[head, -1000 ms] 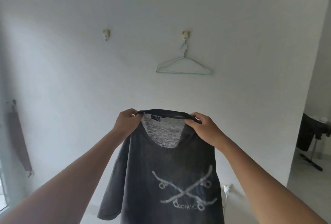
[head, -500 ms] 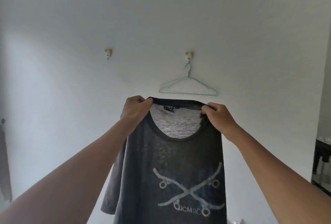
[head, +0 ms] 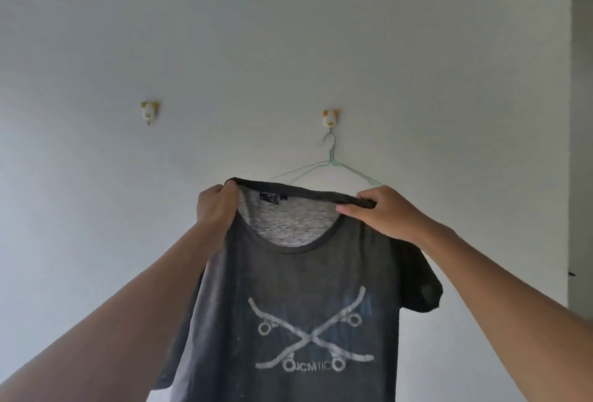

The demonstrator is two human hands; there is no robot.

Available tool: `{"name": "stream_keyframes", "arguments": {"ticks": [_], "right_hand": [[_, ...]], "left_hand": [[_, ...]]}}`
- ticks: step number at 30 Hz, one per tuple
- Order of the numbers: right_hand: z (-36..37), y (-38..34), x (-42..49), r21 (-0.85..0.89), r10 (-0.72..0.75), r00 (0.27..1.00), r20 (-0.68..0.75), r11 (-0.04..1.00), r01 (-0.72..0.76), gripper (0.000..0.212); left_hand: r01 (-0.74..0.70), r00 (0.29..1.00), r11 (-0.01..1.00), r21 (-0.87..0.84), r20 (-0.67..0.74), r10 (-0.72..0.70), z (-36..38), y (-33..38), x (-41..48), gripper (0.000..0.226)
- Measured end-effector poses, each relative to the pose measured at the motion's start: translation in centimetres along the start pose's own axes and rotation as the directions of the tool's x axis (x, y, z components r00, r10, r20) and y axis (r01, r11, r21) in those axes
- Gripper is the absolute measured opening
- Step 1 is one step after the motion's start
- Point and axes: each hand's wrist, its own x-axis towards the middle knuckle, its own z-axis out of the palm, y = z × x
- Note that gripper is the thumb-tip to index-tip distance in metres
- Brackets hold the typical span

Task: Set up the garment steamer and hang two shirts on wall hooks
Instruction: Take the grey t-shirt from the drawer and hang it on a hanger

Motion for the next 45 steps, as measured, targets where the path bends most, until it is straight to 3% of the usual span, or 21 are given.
{"name": "stream_keyframes", "arguments": {"ticks": [3,8,11,13,16,22,26,29,33,40,42,45], "right_hand": [[0.7,1.7,1.3,-0.071,0.026,1.000,-0.003,0.997,-0.026,0.042],[0.3,6.2,3.1,-0.017,0.103,0.993,-0.061,0.994,-0.104,0.051],[-0.2,9.7,4.6,0.006,0.113,0.992,-0.054,0.994,-0.113,0.044],[0.0,11.8,6.2,0.012,0.100,0.987,-0.122,0.995,-0.100,0.040],[0.8,15.1,9.3,-0.006,0.105,0.979,-0.175,0.994,-0.107,0.043],[2.7,20.0,15.1,-0.096,0.210,0.974,-0.090,0.971,-0.218,0.044],[3.2,20.7,20.4,-0.161,0.049,0.953,-0.299,0.982,-0.101,0.025],[4.0,20.8,24.2,-0.239,-0.091,0.920,-0.381,0.971,-0.003,0.035],[4.8,20.4,27.3,-0.308,-0.129,0.924,-0.361,0.951,0.012,0.039],[3.9,19.5,28.6,-0.354,-0.134,0.932,-0.338,0.935,0.006,0.021],[4.4,19.1,30.6,-0.298,-0.198,0.916,-0.348,0.950,0.092,0.020],[4.3,18.4,30.6,-0.250,-0.187,0.919,-0.347,0.963,0.101,0.019]], "left_hand": [[0.042,0.999,0.996,-0.082,0.015,-0.041,1.8,-1.0,1.5,0.031],[-0.062,0.992,0.998,0.011,0.115,0.060,3.7,-1.2,4.5,0.025],[-0.082,0.986,0.995,0.053,0.148,0.073,5.0,-0.8,6.4,0.025],[-0.079,0.983,0.994,0.079,0.173,0.064,6.3,-0.4,7.1,0.029],[-0.015,0.966,0.996,0.090,0.258,-0.009,9.5,0.4,8.2,0.029],[0.123,0.937,0.983,0.138,0.311,-0.161,15.1,1.1,9.8,0.038],[0.120,0.935,0.975,0.189,0.307,-0.174,18.3,1.4,11.4,0.036],[0.092,0.948,0.968,0.232,0.278,-0.157,20.4,1.2,12.8,0.036],[0.055,0.961,0.966,0.253,0.248,-0.120,21.7,0.4,13.8,0.028],[0.016,0.975,0.956,0.293,0.207,-0.080,21.6,-0.4,13.7,0.020],[0.012,0.989,0.958,0.286,0.137,-0.053,21.2,-0.3,15.0,0.018],[0.029,0.989,0.958,0.285,0.134,-0.069,20.2,-0.4,15.7,0.019]]}}
